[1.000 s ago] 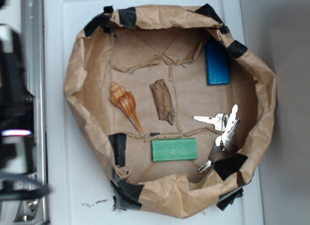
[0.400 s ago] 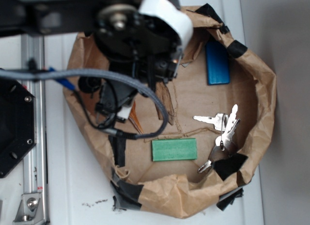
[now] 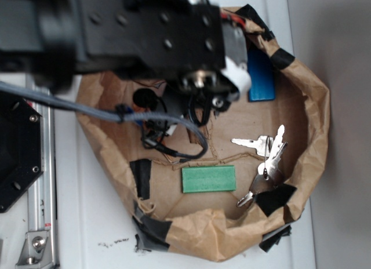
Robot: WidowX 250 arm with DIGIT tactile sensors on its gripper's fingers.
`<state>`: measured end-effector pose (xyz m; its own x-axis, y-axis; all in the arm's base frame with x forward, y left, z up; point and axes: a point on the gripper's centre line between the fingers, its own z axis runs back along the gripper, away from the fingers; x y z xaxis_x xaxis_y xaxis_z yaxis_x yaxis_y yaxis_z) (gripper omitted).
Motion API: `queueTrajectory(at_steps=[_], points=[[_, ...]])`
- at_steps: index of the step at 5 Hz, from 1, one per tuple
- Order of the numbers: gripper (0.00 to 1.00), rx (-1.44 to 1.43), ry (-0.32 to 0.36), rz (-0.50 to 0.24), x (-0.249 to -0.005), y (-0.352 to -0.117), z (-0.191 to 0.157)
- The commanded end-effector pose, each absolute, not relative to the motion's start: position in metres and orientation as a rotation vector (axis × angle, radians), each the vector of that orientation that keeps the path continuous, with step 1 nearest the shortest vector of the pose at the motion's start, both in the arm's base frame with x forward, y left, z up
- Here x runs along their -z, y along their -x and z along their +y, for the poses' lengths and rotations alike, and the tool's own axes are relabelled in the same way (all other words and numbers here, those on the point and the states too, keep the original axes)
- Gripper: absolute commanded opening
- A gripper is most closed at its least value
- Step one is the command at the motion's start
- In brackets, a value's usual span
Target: Grab the wood chip.
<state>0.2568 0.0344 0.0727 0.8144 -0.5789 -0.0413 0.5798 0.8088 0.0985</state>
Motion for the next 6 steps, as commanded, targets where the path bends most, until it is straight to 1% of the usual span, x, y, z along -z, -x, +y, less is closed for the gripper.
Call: queueTrajectory(at_steps=[1,2,3,4,5,6], points=[[1.0,0.726,-0.087,-0.066,-0.03,-0.276,0.015],[1.0,0.761,-0.062,-0.046,-0.014,-0.269,0.011],[1.0,0.792,-0.044,-0.039,-0.008,-0.259,0.001],[1.0,0.784,-0.059,-0.046,-0.004,-0.256,-0.003],[0.0,0.75,-0.053,-0.044,0.002,-0.257,-0.003],[0.0,0.735,-0.027,-0.057,0.003,-0.256,-0.001]])
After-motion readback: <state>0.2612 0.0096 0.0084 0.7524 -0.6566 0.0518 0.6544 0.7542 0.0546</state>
